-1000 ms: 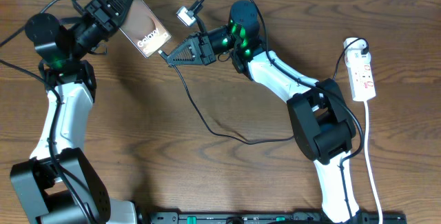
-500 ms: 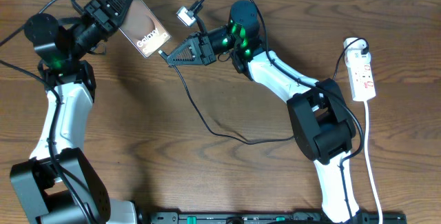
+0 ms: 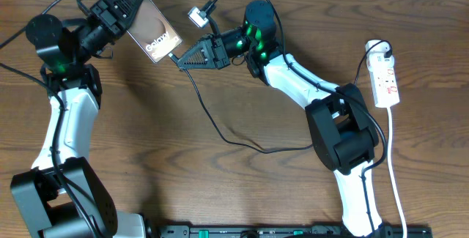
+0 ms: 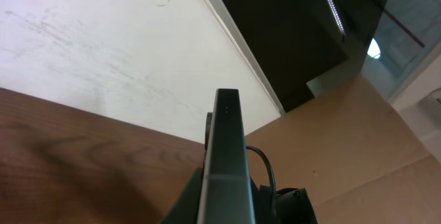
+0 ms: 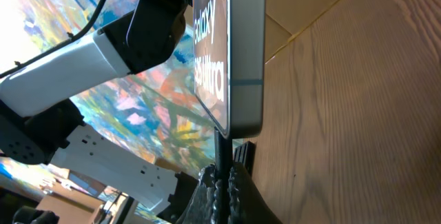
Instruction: Plug charger to phone and switch on socket
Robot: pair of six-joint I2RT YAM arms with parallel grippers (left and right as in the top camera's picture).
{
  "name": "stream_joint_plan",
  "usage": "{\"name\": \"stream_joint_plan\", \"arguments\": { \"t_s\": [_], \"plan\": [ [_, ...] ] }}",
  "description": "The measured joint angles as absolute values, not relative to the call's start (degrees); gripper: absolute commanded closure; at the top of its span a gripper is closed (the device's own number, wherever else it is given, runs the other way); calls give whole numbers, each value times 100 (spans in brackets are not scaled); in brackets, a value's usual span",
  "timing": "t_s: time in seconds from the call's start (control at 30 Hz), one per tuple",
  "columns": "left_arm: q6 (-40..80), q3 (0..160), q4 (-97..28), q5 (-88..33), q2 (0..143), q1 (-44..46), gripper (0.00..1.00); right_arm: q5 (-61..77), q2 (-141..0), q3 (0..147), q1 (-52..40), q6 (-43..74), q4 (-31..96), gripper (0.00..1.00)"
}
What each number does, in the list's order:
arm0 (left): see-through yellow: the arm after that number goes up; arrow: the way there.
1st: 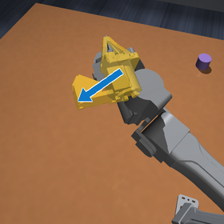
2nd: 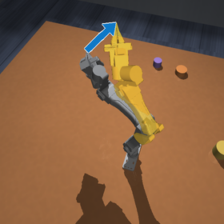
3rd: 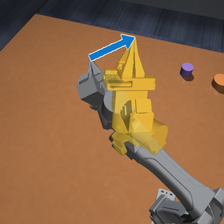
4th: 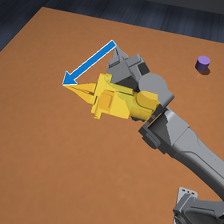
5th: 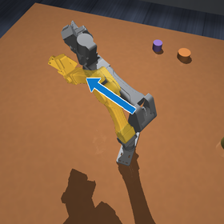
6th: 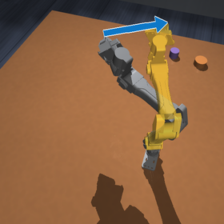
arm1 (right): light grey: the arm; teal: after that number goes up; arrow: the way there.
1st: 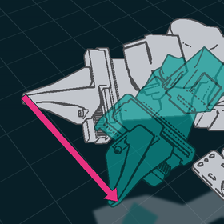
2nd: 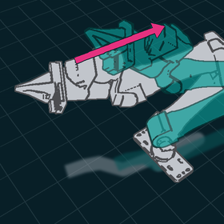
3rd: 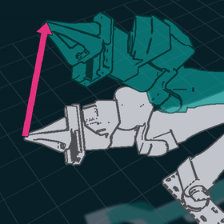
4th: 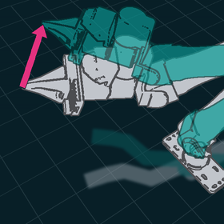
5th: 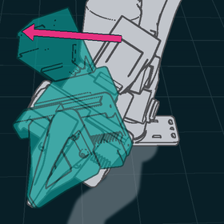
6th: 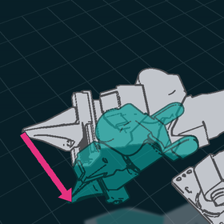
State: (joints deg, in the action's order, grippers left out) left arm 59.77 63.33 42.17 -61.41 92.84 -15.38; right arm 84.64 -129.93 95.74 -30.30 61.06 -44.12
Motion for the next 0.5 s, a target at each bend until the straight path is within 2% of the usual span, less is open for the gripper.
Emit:
{"name": "stream_joint_plan", "arguments": {
  "t_s": [0.5],
  "plan": [
    [5972,6333,4219,-6141,9284,-1538,93,8462,-12993,9574,-2969,6106,-4421,99]
  ]
}}
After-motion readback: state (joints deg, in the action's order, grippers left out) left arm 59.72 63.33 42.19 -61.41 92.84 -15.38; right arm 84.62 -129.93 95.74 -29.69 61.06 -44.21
